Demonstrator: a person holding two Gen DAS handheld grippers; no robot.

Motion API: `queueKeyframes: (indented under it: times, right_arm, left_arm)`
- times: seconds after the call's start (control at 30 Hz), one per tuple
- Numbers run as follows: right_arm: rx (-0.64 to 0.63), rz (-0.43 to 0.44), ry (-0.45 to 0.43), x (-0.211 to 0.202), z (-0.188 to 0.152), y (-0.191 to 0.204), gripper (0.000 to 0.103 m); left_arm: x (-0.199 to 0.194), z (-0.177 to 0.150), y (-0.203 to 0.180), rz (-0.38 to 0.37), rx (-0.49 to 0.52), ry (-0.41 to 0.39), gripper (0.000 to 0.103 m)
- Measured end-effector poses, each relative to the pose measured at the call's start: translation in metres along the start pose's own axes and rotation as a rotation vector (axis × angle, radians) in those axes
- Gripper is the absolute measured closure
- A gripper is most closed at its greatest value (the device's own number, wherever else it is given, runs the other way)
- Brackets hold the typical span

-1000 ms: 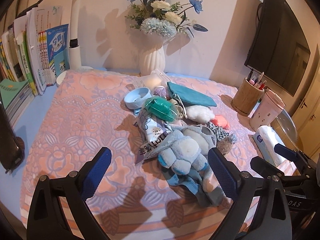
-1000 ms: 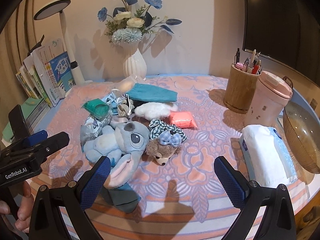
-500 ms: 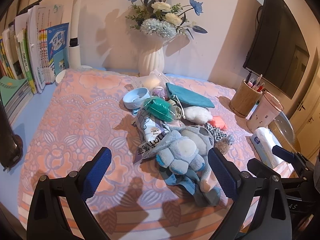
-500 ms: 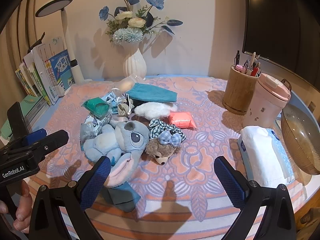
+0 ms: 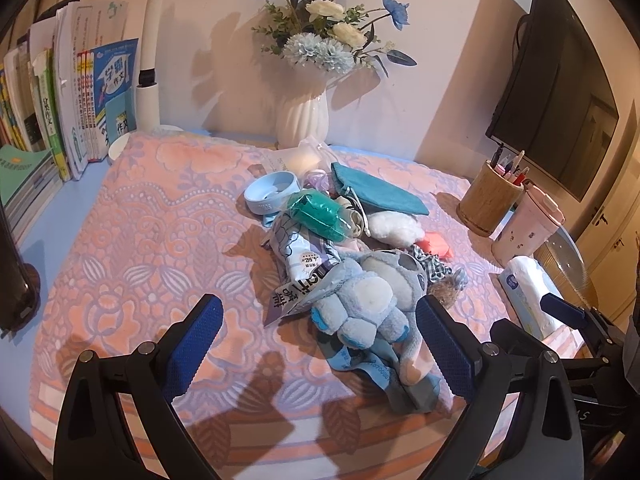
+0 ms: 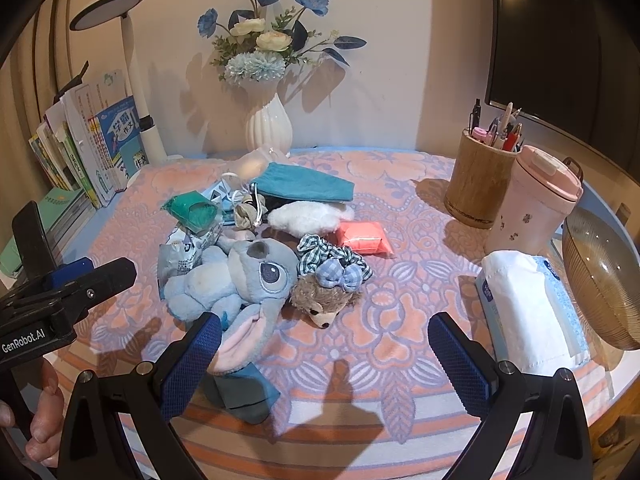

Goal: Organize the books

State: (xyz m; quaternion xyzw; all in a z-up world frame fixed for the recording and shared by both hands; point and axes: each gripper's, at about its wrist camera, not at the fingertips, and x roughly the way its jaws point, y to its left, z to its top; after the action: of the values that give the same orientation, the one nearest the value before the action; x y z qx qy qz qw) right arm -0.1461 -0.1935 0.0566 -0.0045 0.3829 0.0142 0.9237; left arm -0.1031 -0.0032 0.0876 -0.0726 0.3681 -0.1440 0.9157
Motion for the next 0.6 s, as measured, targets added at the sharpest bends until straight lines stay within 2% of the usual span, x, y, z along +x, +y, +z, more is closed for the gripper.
queueKeyframes:
  times: [0.4,0.6]
  right_arm:
    - [0.014,0.0,0.009,0.003,0.001,-0.005,0.0]
    - [0.034,-0.019,0.001,0.005,0.011,-0.02,0.001]
  left_arm:
    - [0.005,-0.001,0.002,-0.003,-0.002,0.01,0.006]
    - [0.014,0.014,0.014,-0.013,0.0,0.024,0.006]
